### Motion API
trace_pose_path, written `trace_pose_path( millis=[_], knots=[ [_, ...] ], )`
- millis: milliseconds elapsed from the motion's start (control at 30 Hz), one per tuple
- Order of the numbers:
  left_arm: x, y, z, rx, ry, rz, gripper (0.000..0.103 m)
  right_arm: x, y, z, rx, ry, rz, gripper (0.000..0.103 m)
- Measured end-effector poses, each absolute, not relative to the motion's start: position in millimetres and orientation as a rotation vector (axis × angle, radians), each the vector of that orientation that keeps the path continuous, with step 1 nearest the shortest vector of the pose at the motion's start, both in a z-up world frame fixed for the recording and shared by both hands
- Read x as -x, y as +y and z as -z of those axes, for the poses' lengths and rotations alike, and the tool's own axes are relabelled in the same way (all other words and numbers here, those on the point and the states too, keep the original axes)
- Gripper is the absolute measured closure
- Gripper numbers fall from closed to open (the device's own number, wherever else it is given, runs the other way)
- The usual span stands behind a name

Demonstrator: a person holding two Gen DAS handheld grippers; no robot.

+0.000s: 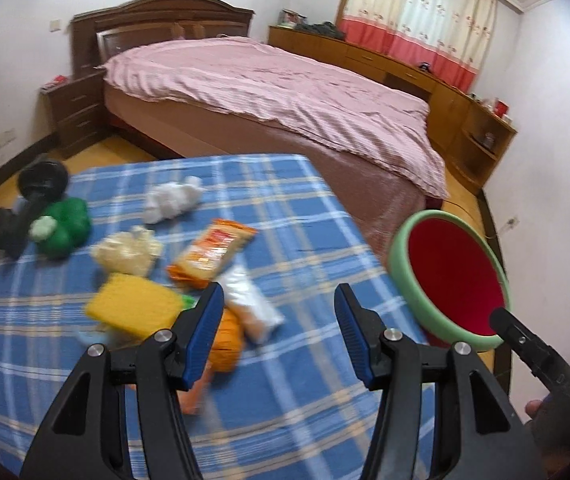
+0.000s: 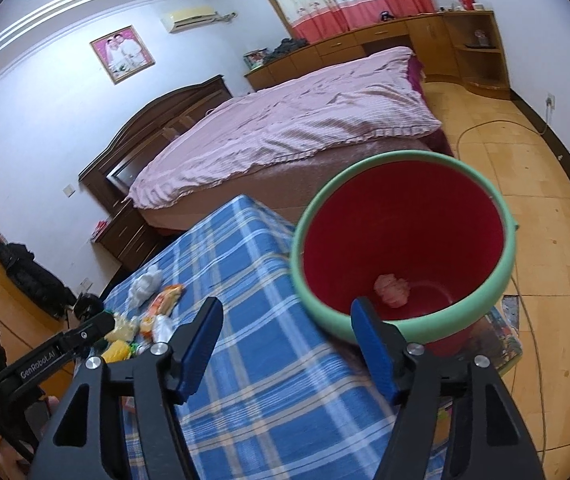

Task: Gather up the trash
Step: 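Move both open tools back over the trash pile on the bed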

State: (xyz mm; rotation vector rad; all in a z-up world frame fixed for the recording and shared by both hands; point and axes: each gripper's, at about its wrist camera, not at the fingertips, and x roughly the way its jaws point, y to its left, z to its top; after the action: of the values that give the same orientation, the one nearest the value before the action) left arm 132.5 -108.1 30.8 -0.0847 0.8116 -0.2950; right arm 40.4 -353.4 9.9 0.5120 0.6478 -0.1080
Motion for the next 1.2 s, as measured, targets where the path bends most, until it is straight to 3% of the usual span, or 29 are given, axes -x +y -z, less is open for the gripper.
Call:
trace_pose_path(
  millis=[667,1033,1200],
  knots=[
    [-128,35,-20,0.100,0.842,0.028,0.046,-70,-240,-9,-0.400,0.733,-0.090,0.029],
    [-111,71,10,0.148,0.868,-0.020,0.046,-92,-159,16,-0.309,0.847,-0.183,0.028],
    [-106,82,20,0.190,0.873,-0.025,0.046,-99,-136,30,-0.268,0.887,-0.204,0.023]
  ],
)
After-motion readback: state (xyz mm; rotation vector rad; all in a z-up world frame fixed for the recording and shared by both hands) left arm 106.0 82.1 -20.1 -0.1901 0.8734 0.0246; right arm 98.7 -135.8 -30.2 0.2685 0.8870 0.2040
